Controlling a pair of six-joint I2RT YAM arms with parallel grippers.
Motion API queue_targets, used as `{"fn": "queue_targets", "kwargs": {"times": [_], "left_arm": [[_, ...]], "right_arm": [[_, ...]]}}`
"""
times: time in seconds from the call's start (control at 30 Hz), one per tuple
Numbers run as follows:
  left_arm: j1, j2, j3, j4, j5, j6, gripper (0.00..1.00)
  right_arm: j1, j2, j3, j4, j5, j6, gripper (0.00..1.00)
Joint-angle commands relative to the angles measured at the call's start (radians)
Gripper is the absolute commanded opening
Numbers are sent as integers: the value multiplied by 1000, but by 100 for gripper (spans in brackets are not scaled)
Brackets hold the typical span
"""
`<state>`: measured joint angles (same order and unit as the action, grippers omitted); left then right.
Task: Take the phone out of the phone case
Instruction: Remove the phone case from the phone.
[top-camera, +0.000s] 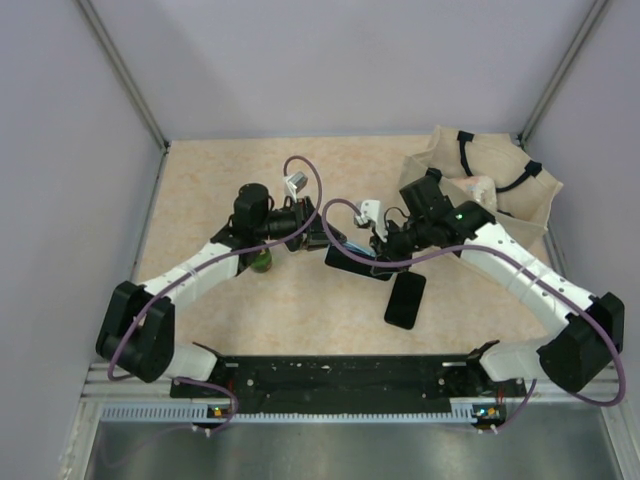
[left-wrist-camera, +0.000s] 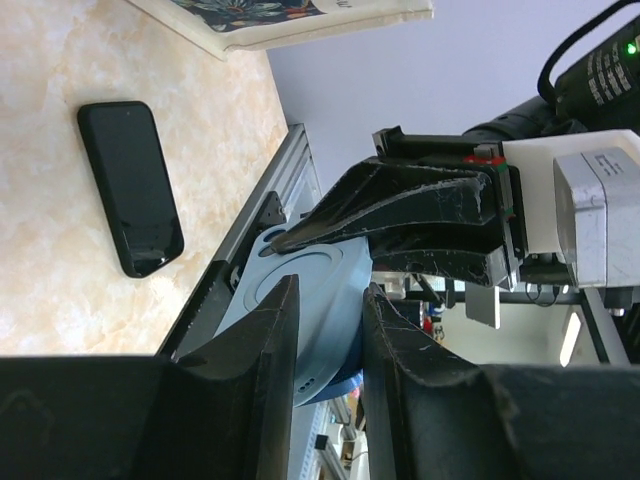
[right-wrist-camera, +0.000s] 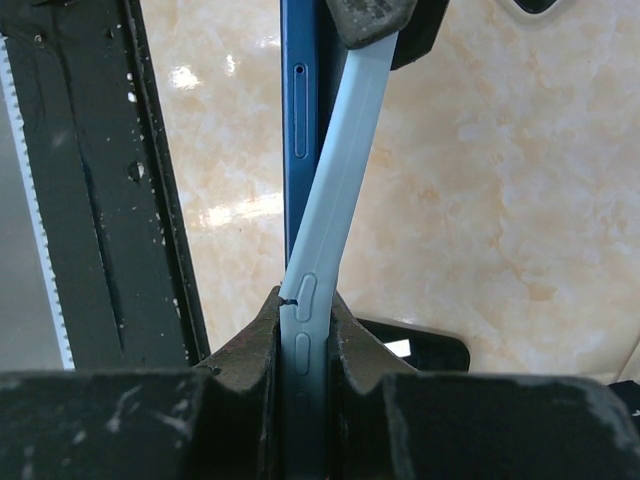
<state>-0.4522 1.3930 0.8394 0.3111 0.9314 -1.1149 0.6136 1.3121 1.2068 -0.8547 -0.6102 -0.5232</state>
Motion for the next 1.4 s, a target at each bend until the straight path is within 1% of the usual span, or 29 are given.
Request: {"fn": "queue_targets", "kwargs": {"times": [0.0, 0.27, 0.4, 0.5, 0.53, 0.6, 0.7, 0.8, 0.9, 0.97, 1.03, 1.1, 1.17, 1.23, 1.3, 1.37], "left_arm": [[-2, 60, -25, -188, -186, -26, 0], [1, 66, -10, -199, -195, 0, 0], [0, 55, 16, -196, -197, 50, 0], [1, 46, 27, -153, -166, 95, 0], [0, 43, 38, -153, -157, 118, 2], [1, 34, 73, -158, -117, 193, 9], [4, 24, 124, -182, -53, 295, 26], [18, 29, 173, -188, 48, 371, 44], [38, 55, 245, -250, 168, 457, 79], [56, 61, 276, -280, 217, 497, 92], [81, 51, 291, -293, 242, 533, 99], [107, 31, 308, -308, 250, 585, 99], [130, 9, 345, -404, 260, 668, 99], [150, -15, 392, -528, 271, 810, 99], [159, -46, 457, -737, 265, 984, 99], [158, -84, 487, -863, 251, 1143, 99]], "right_arm": [[43, -43, 132, 206, -112, -61, 0], [44, -50, 119, 206, -112, -67, 0], [43, -54, 106, 206, -117, -67, 0], [44, -54, 96, 207, -129, -67, 0], [41, -51, 91, 209, -129, -64, 0], [37, -54, 86, 212, -132, -61, 0], [17, -56, 76, 218, -154, -48, 0], [-6, -63, 60, 227, -186, -26, 0], [-26, -71, 43, 229, -207, -12, 0], [-31, -77, 28, 232, -218, -5, 0], [-44, -82, 19, 230, -235, 0, 0], [-55, -89, 8, 230, -249, 5, 0], [-67, -93, 0, 230, -270, 9, 0], [-89, -93, -7, 230, -305, 20, 0], [-113, -79, -12, 226, -353, 35, 0], [-133, -65, -19, 226, -404, 45, 0]]}}
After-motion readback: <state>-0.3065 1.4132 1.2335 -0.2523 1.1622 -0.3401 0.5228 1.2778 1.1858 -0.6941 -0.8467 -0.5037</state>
